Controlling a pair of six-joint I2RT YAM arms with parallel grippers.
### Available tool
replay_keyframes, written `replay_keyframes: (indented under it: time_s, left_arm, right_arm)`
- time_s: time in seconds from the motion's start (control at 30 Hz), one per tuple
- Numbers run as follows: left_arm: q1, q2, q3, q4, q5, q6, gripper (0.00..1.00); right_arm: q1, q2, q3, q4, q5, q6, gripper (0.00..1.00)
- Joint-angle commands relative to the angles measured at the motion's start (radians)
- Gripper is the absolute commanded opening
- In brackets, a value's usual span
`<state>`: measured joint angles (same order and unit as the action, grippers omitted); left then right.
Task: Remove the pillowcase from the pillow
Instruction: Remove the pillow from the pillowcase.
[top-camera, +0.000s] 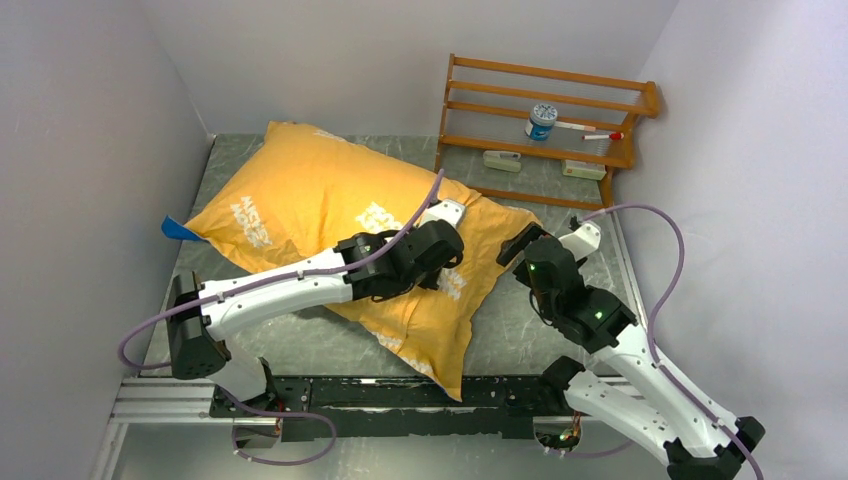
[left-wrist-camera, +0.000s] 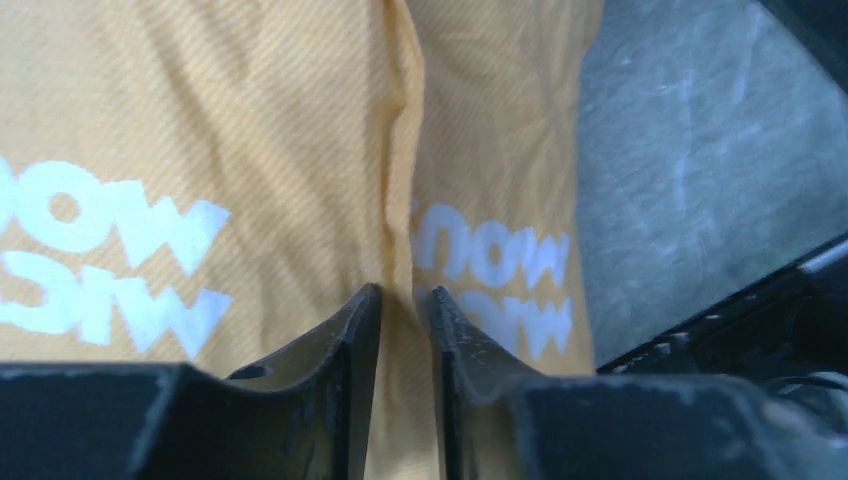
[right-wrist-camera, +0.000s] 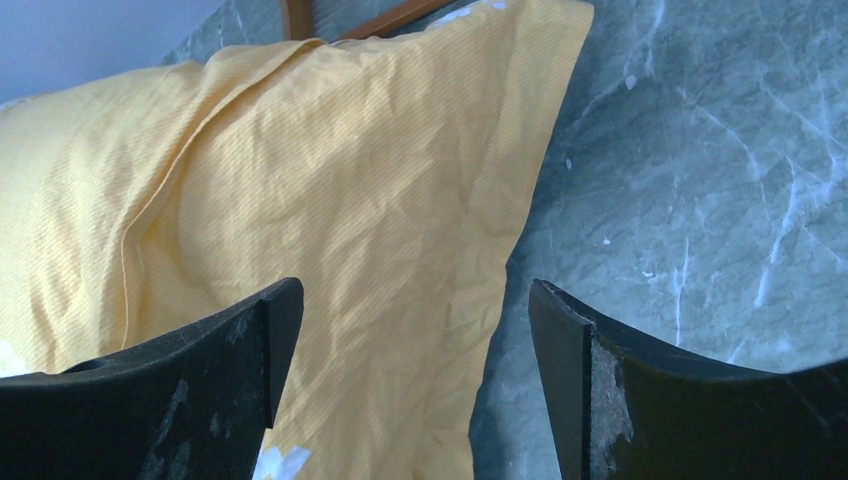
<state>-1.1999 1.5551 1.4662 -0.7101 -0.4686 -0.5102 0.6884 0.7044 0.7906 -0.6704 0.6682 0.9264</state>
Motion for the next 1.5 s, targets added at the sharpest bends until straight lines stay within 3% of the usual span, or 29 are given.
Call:
replay_keyframes:
  time_s: [0.0,0.1,0.13,0.2,0.37,0.57,0.93,1.13,1.27,1.3,1.37,1.47]
  left_arm:
    - [0.011,0.03,0.079,-0.175,-0.134,-0.119,0.15]
    - [0.027,0.004,0.068,-0.178,-0.146,-0.119,0.05]
    - [0.036,-0.01,0.055,-0.169,-0.14,-0.116,0.05]
    - [0.053,-0.042,0.03,-0.164,-0.139,-0.121,0.05]
    - [0.105,-0.125,-0.03,-0.151,-0.129,-0.123,0.05]
    - [0.137,-0.223,-0.133,-0.042,0.013,-0.062,0.05]
    - [0.137,-0.285,-0.208,0.119,0.222,-0.024,0.05]
    - [0.137,-0.302,-0.24,0.184,0.285,-0.022,0.05]
    - [0.137,-0.301,-0.25,0.192,0.288,-0.032,0.05]
    - [0.137,-0.301,-0.251,0.192,0.288,-0.034,0.05]
    - [0.137,-0.305,-0.256,0.193,0.288,-0.034,0.05]
    - [0.136,-0.312,-0.26,0.188,0.277,-0.034,0.05]
  right_arm:
    - [-0.004,0.014,0.014,0.023,-0.01,-0.043,0.86]
    - [-0.004,0.033,0.026,0.079,-0.1,-0.126,0.6]
    - [-0.004,0.035,0.03,0.104,-0.142,-0.154,0.57]
    - [-0.005,0.03,0.034,0.165,-0.234,-0.209,0.57]
    - [-0.004,0.051,0.065,0.266,-0.458,-0.286,0.7]
    - [-0.004,0.175,0.147,0.319,-0.722,-0.26,0.68]
    - [-0.006,0.395,0.162,0.511,-0.83,-0.046,0.58]
    - [-0.009,0.389,0.113,0.566,-0.779,0.025,0.43]
    - [-0.015,0.404,0.104,0.556,-0.772,0.045,0.4]
    - [-0.016,0.406,0.106,0.55,-0.764,0.051,0.37]
    - [-0.021,0.403,0.104,0.543,-0.743,0.063,0.13]
    - [-0.028,0.382,0.107,0.543,-0.72,0.064,0.04]
